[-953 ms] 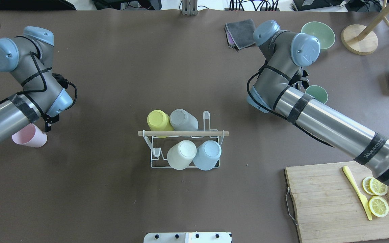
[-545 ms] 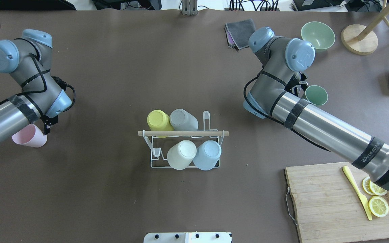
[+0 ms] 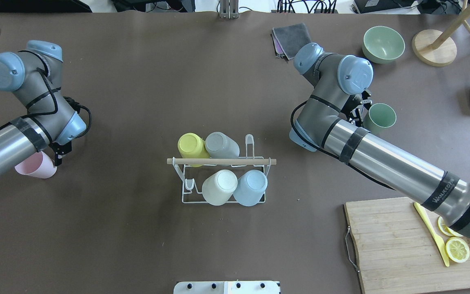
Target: Place cup on cup holder
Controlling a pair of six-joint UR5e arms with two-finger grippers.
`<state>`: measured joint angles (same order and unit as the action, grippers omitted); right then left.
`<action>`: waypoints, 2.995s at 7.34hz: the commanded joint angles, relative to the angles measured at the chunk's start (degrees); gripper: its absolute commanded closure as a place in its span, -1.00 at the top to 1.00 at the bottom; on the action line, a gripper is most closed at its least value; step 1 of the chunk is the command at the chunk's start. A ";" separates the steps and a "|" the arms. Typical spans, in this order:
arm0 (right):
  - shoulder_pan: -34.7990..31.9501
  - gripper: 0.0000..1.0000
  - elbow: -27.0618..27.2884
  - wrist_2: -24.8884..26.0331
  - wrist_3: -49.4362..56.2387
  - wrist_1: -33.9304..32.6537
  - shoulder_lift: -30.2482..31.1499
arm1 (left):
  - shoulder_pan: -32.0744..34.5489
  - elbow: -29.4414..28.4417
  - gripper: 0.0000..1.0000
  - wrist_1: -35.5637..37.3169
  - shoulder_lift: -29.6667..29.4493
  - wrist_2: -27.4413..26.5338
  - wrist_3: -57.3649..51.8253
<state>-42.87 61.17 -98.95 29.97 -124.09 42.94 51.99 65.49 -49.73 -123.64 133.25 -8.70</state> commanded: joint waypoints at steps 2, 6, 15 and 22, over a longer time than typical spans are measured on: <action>1.21 1.00 0.01 3.40 0.44 -0.10 0.39 | -0.66 -0.71 0.95 0.07 -0.19 0.26 0.00; 1.04 1.00 1.14 4.56 2.72 -0.01 1.61 | -1.54 -0.71 0.95 1.47 -0.28 0.17 -0.96; 0.95 0.59 5.72 5.78 3.86 -0.01 5.13 | -0.67 2.26 -0.87 7.26 -0.37 -0.44 -1.67; -5.01 -0.53 10.27 6.14 11.85 -1.41 6.36 | 4.40 26.62 -1.00 7.25 0.15 -11.08 -6.86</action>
<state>-45.77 69.75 -92.60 39.39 -124.73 49.19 53.43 90.51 -36.91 -123.88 123.03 -15.53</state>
